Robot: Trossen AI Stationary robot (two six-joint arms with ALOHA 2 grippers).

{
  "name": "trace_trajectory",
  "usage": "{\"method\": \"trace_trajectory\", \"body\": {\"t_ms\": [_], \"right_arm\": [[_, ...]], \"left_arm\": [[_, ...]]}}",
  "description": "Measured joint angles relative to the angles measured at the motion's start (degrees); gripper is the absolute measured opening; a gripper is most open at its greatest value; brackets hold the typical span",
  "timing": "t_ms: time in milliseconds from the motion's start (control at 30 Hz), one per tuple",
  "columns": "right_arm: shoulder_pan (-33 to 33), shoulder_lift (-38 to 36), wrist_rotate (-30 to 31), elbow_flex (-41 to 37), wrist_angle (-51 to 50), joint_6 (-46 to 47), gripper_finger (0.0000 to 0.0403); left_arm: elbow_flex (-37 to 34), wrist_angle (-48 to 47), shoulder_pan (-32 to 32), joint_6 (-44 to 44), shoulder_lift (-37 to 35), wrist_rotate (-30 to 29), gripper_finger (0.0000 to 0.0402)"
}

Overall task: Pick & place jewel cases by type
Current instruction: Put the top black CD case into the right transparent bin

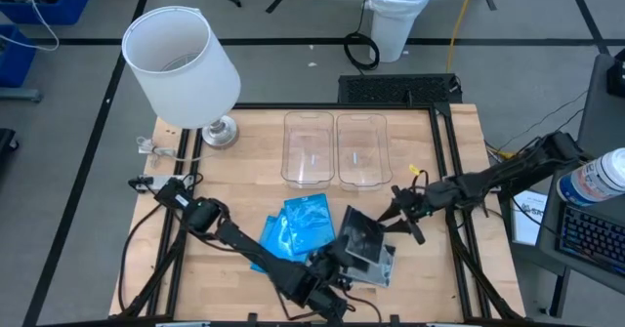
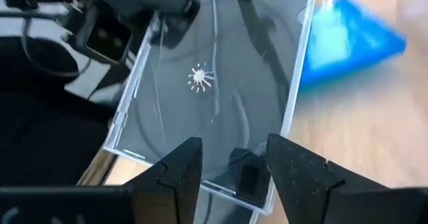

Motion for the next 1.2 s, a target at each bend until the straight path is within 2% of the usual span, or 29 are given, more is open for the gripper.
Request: {"method": "trace_trajectory", "body": {"t_ms": [267, 433, 500, 900, 1067, 1200], "right_arm": [[-0.02, -8.78, 8.58, 0.10, 0.10, -6.79, 0.0160], [-0.02, -13.54, 19.81, 0.02, 0.61, -12.63, 0.0160], [-0.09, -15.08, 22.54, 0.02, 0.82, -14.96, 0.0160], [-0.02, -21.12, 21.56, 0.00, 6.00, -17.84, 0.0160], [0.04, -24.49, 9.01, 0.00, 5.88, -19.53, 0.0160], [0.02, -25.54, 10.08, 0.07, 3.60, -15.74, 0.0160]], "left_arm": [[0.02, -2.24, -0.71, -5.05, -3.00, -3.57, 0.0031], [0.17, -3.01, -0.67, -6.06, -3.71, -5.75, 0.0038], [0.17, -3.10, -0.75, -5.68, -3.71, -7.04, 0.0038], [0.11, -3.49, -0.72, -6.37, -3.77, -9.01, 0.0041], [0.04, -6.97, -0.16, -7.90, -5.58, -10.32, 0.0041], [0.00, -10.75, 0.88, -10.24, -8.18, -11.83, 0.0041]]}}
